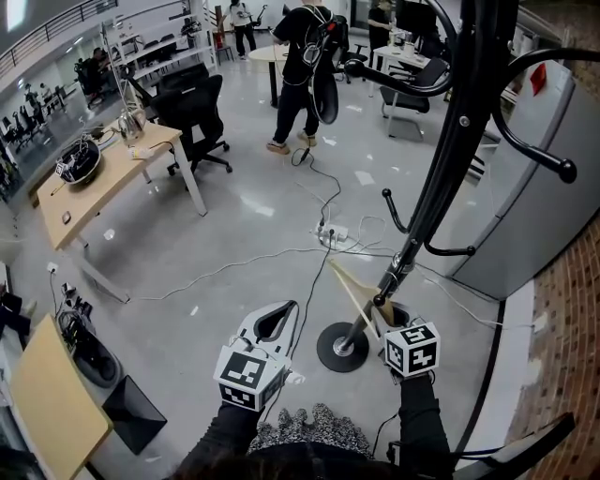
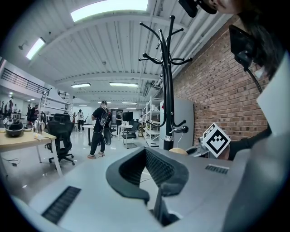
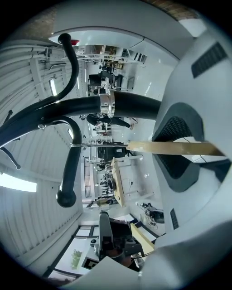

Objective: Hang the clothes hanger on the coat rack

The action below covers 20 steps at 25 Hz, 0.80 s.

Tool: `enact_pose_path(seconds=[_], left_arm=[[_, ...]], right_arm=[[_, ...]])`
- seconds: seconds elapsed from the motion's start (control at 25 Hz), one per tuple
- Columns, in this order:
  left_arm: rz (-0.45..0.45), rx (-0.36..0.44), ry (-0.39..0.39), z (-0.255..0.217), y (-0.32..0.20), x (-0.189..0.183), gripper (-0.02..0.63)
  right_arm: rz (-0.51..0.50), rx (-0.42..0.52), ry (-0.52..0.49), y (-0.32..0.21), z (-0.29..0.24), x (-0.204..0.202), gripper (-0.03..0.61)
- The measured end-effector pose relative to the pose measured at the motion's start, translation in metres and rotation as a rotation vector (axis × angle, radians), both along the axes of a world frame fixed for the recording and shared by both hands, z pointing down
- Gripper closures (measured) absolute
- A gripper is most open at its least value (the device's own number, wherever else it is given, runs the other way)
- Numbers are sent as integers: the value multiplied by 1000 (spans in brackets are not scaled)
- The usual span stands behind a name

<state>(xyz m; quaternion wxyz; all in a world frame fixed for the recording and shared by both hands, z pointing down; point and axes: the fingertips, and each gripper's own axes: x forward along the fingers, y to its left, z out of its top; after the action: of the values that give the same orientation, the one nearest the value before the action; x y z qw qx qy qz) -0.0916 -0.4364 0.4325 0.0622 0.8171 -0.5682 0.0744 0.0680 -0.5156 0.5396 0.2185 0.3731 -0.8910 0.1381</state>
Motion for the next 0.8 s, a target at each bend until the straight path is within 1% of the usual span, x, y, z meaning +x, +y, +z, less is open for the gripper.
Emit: enact_pose_path(seconds=[0.08,0.32,0.4,0.6,0.72,0.8], left_arm=[[4,0,0,-1,1,0,606],[15,1,0,-2,4,0,606],[14,4,2,-3,6,-2,606],[17,12,8,-9,16,-9,606],[21,11,16,-10,28,-14,606],[24,22,17,-12,35,-18,606]], right_arm=[[1,4,-6,-1,0,-1,518],[13,46,45,-2,3,3,515],[27,65,60,-2,0,6,487],[34,109,103,8,-19,12,365],[54,134,139,26,-31,25,362],[90,159,131,34,-45,34,362]])
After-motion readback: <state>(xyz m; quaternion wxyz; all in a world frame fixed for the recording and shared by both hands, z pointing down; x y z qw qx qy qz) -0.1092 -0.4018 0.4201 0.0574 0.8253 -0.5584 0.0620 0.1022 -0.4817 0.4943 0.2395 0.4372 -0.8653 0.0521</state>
